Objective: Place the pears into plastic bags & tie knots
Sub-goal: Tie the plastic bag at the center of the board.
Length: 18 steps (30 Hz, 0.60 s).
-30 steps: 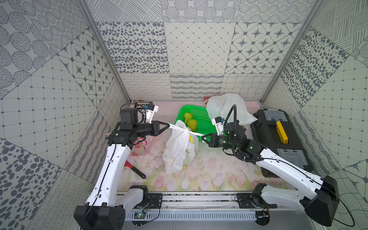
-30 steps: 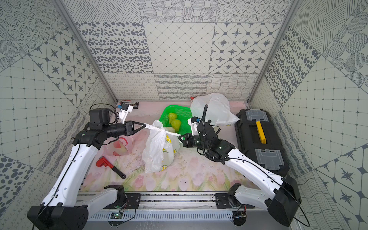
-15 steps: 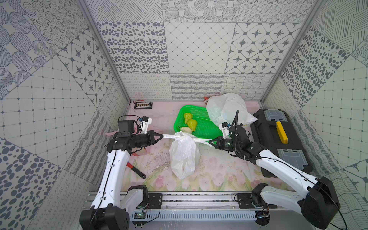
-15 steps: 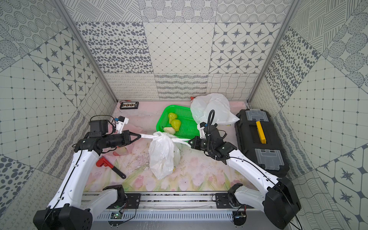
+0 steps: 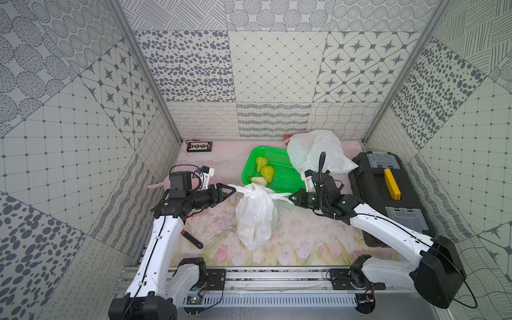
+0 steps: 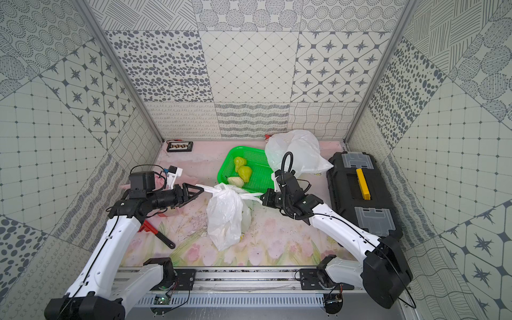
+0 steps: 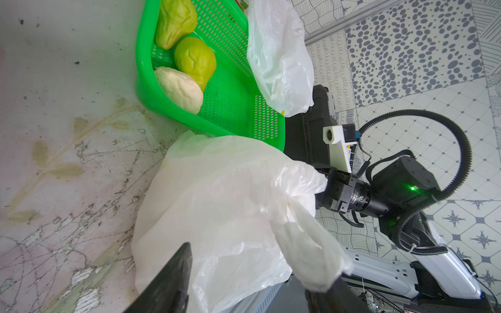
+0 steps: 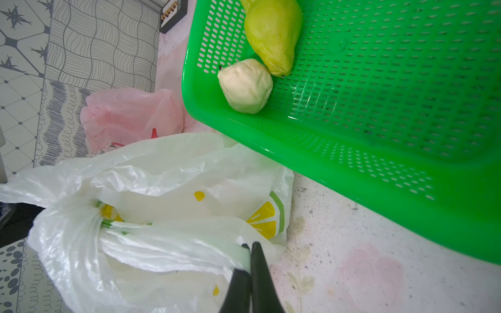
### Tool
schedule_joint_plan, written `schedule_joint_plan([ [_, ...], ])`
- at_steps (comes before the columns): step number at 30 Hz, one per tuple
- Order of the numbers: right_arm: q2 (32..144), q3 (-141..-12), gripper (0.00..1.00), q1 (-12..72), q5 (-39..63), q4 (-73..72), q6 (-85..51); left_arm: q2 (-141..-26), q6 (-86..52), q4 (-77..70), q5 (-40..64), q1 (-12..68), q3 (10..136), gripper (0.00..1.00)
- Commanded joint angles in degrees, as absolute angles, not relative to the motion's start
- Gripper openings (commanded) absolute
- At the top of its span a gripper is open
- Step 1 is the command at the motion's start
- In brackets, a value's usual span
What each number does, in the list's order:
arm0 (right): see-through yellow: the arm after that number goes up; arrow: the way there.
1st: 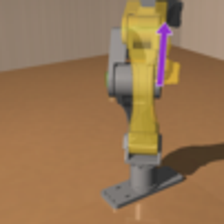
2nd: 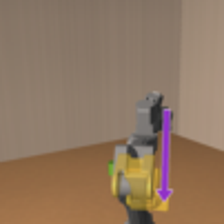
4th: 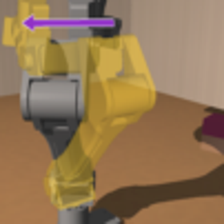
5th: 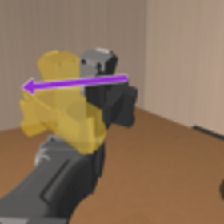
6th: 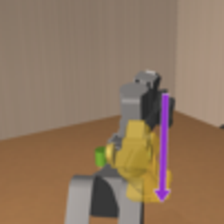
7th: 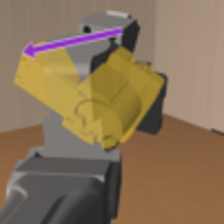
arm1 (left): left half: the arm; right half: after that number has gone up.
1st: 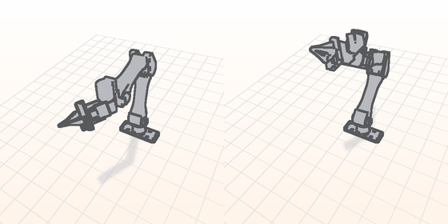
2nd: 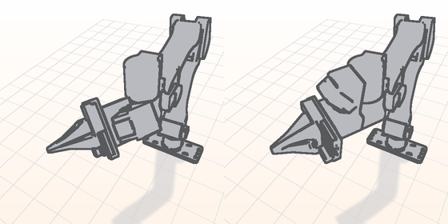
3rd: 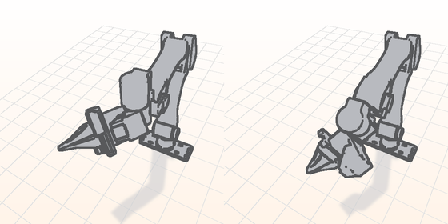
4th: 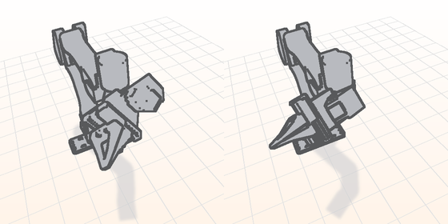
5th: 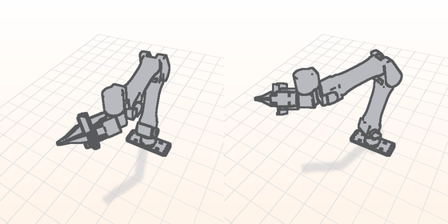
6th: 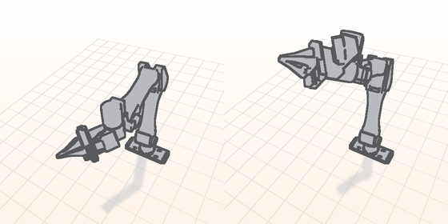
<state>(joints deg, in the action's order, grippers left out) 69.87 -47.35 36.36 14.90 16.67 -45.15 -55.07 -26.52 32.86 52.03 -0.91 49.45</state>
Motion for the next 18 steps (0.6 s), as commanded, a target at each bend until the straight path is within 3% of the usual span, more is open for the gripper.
schedule_joint_plan([
  [1,70.22,-48.34,0.0,36.65,14.3,13.85,-46.64,-54.5,-32.93,21.42,52.92,2.75,50.76,0.66],
  [6,70.82,-48.33,0.0,37.0,14.21,12.86,-47.37,-57.22,-31.97,19.53,49.82,5.79,50.76,0.65],
  [12,70.58,-48.29,0.0,37.05,13.8,12.74,-48.08,-60.31,-30.5,17.82,48.53,9.35,53.13,0.53],
  [13,70.66,-48.26,0.0,37.04,13.66,12.74,-48.12,-60.47,-29.92,18.05,48.31,9.87,53.46,0.49],
  [18,69.77,-47.08,0.0,36.85,11.78,13.0,-49.29,-62.3,-22.23,28.35,46.29,10.1,55.96,0.0],
])
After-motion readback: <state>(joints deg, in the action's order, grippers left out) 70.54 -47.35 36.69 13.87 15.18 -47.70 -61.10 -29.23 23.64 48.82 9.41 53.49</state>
